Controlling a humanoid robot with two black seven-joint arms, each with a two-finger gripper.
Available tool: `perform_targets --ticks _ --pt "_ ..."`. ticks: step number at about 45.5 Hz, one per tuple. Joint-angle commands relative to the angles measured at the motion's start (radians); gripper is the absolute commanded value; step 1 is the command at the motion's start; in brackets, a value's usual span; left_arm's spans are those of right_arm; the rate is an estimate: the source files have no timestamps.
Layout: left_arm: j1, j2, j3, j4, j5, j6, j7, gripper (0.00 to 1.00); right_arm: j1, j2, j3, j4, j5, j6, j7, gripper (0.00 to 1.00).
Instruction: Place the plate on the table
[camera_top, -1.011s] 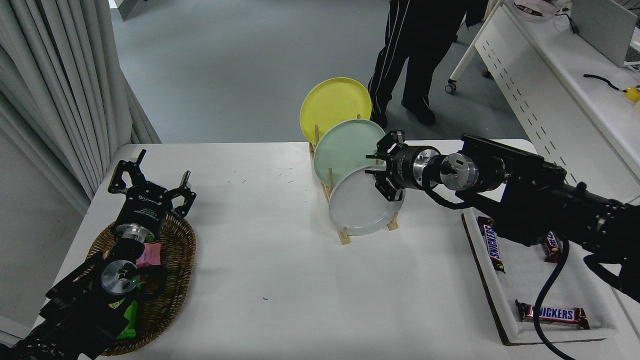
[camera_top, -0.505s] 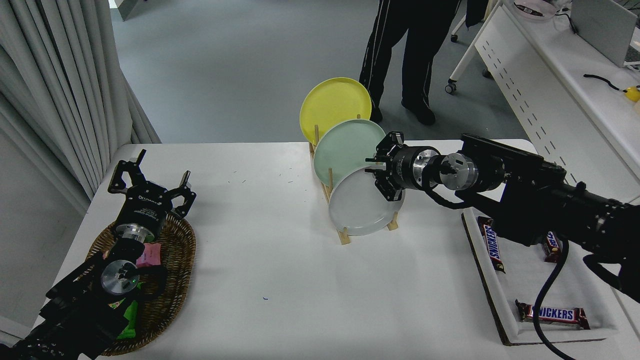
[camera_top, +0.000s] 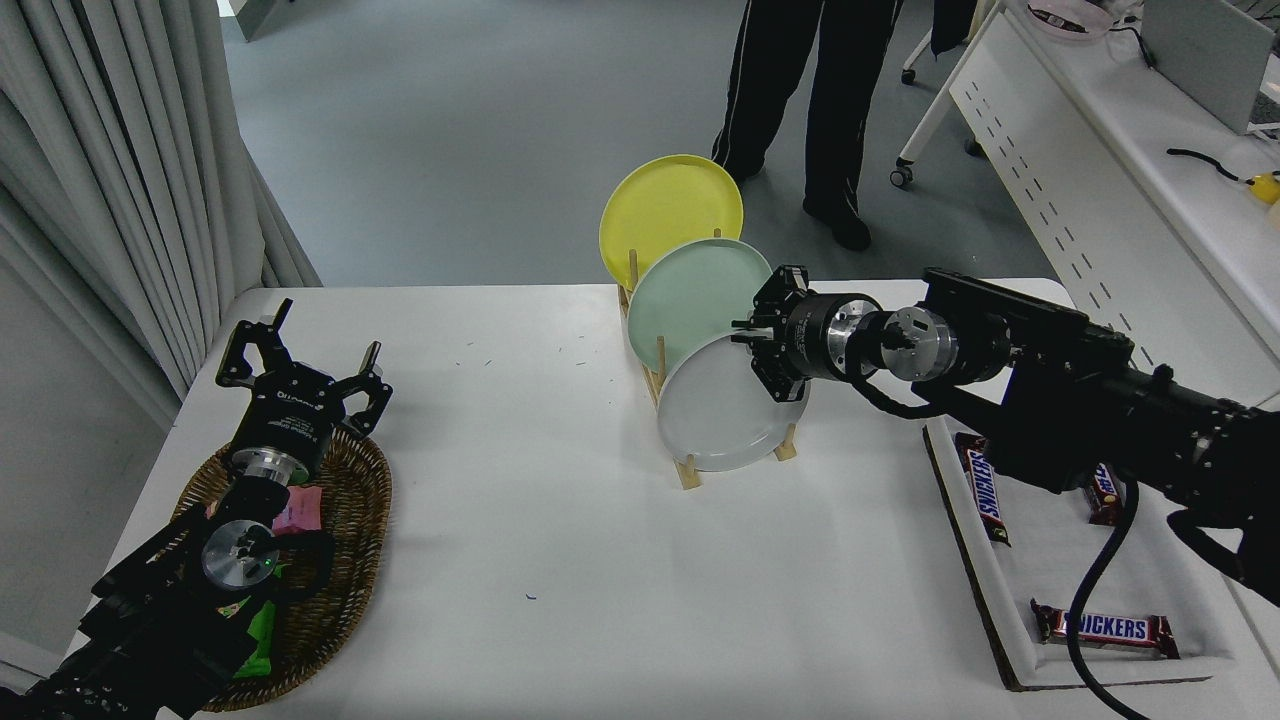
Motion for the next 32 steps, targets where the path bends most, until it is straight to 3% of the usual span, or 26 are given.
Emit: perform_targets --ticks 1,6,32 --pt "0.0 0.0 0.0 0.0 0.0 0.0 0.0 1.0 0.001 0.0 0.012 -0.001 0.0 0.0 -0.015 0.04" --pt "0.0 0.0 0.0 0.0 0.0 0.0 0.0 1.0 0.003 0.0 0.012 -0.001 0.0 0.0 -0.02 0.0" --pt "0.0 0.0 0.0 0.0 0.0 0.0 -0.001 1.0 0.046 -0.022 0.11 0.009 0.014 -0.004 -0.111 0.0"
